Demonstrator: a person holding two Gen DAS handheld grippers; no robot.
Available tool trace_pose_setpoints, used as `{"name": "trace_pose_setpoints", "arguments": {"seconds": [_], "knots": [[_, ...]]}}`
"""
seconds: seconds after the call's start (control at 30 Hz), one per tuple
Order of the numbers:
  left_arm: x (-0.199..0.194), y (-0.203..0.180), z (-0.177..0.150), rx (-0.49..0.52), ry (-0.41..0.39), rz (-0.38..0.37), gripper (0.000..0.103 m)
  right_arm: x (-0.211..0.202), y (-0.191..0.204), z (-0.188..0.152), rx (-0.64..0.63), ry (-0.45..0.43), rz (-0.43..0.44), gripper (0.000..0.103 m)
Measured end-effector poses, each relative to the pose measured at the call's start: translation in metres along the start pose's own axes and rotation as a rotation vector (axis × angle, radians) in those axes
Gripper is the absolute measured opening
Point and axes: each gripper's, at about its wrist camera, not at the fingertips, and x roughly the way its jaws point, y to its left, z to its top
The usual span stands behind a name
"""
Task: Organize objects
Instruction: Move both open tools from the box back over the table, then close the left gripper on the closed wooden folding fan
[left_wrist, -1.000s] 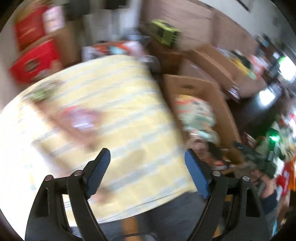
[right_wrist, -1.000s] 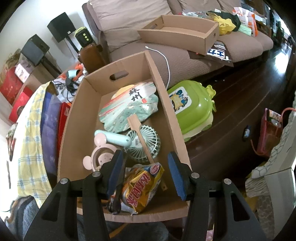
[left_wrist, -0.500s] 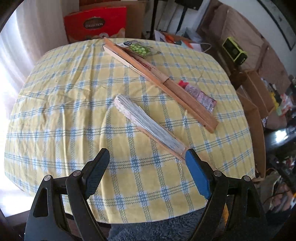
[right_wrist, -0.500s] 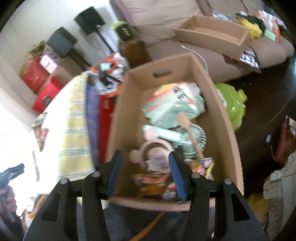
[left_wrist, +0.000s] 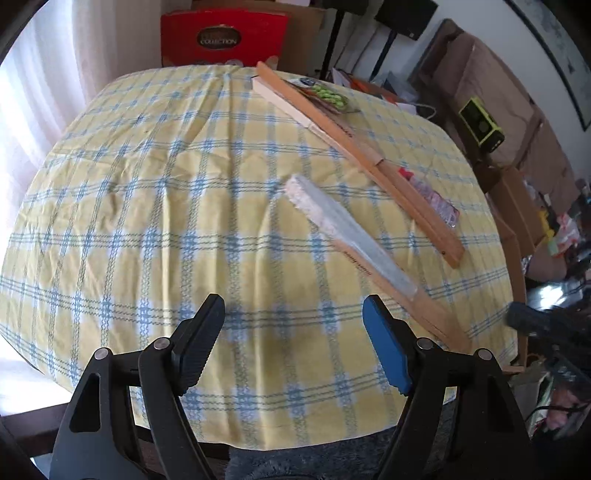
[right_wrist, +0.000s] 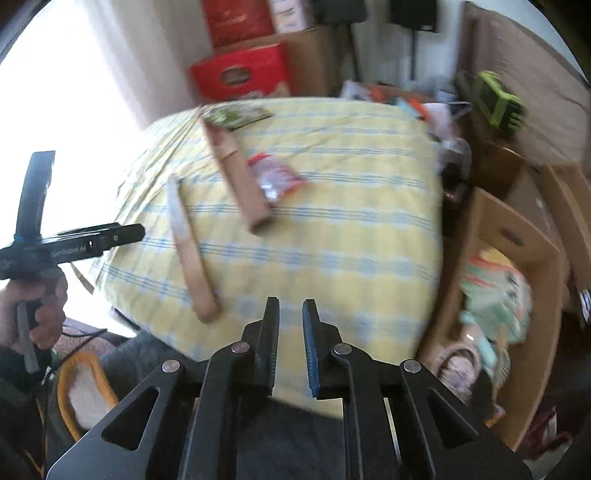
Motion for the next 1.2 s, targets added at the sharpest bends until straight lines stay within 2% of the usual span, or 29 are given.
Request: {"name": "trace_pose_setpoints", "arguments": {"seconds": [0.13, 0.4, 0.67, 0.77, 0.87, 0.97, 1.07, 1.1, 1.13, 1.17, 1.2], "knots": [[0.001, 0.008, 0.003, -0.012, -0.007, -0.024, 0.074, 0.028, 0.015, 0.006, -0.024, 0.052, -0.003, 0.009], [0.002, 0.023, 0.017, -0.081, -0.018, -0.080, 0.074, 0.041, 0.043, 0.014, -0.073, 0.084, 0.003, 0.008], [0.000, 0.033, 0.021, -0.116, -0.009, -0.075, 0.074, 0.054, 0.101, 0.013, -0.192, 0.111, 0.179, 0.009], [0.000, 0.028, 0.026, -0.125, 0.017, -0.101, 0.074, 0.047, 0.090, 0.015, -0.164, 0.089, 0.186, 0.009], [0.011, 0.007, 0.033, -0.052, 0.076, -0.081, 0.075, 0.034, 0.062, 0.021, -0.089, 0.052, 0.150, 0.011], [0.018, -0.012, 0.031, -0.026, 0.046, -0.076, 0.073, 0.021, 0.032, 0.026, -0.021, 0.026, 0.100, 0.011], [0.021, -0.026, 0.027, 0.020, 0.014, -0.011, 0.072, 0.005, 0.008, 0.027, 0.020, -0.001, 0.065, 0.011], [0.022, -0.029, 0.026, 0.030, 0.001, 0.008, 0.068, 0.001, 0.004, 0.027, 0.025, -0.009, 0.058, 0.011], [0.021, -0.030, 0.025, 0.038, -0.011, 0.024, 0.055, -0.005, 0.002, 0.026, 0.030, -0.016, 0.053, 0.012], [0.021, -0.030, 0.024, 0.043, -0.020, 0.036, 0.048, -0.010, -0.001, 0.027, 0.036, -0.024, 0.047, 0.014], [0.020, -0.028, 0.023, 0.040, -0.029, 0.043, 0.034, -0.013, -0.005, 0.029, 0.042, -0.034, 0.041, 0.015]]}}
